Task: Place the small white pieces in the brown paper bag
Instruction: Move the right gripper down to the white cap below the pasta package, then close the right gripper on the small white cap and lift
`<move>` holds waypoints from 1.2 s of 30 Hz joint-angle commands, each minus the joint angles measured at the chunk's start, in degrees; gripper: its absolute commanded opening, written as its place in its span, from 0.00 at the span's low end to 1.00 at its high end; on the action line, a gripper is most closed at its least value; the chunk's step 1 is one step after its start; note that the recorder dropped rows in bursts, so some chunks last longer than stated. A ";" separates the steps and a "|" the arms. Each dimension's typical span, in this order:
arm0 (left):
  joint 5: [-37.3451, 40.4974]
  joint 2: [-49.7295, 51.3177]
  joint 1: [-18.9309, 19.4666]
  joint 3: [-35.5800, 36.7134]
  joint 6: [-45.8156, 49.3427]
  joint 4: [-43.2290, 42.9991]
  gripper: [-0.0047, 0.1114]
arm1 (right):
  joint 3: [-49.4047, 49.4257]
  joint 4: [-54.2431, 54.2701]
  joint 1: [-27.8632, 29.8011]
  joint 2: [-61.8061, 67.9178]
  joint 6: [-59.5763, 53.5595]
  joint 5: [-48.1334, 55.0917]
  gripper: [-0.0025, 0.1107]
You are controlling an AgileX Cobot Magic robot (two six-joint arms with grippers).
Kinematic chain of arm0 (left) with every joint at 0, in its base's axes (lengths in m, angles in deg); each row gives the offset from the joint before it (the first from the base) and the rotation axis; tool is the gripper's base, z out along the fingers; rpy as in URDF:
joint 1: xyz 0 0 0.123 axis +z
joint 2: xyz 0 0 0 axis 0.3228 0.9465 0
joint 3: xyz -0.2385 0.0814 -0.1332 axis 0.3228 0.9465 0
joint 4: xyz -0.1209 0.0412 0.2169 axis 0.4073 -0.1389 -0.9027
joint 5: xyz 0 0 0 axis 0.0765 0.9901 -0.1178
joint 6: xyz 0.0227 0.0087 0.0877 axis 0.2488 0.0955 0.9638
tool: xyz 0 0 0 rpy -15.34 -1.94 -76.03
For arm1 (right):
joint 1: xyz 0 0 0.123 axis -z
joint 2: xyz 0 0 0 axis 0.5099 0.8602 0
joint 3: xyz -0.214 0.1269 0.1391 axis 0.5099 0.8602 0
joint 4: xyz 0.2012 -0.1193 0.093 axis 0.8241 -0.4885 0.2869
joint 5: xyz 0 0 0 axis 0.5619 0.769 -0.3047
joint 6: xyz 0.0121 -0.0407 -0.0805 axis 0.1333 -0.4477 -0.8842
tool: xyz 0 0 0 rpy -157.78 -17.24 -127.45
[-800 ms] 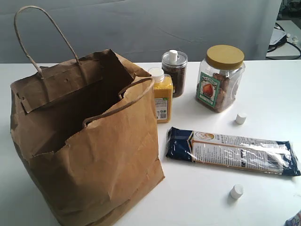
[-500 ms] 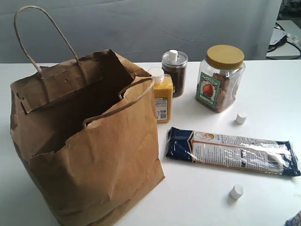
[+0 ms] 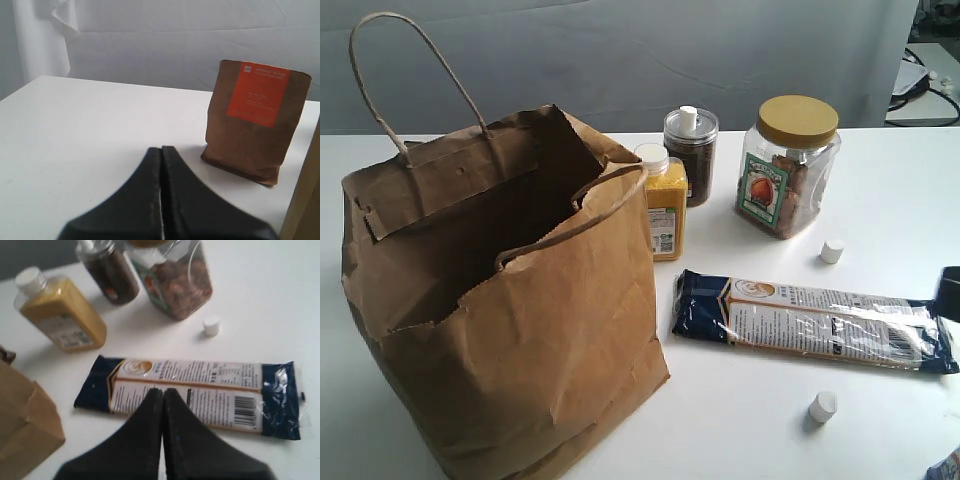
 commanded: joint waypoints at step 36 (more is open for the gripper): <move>-0.17 -0.20 -0.23 0.20 -0.23 0.45 0.04 | -17.34 -10.17 -14.53 55.68 7.01 10.87 0.47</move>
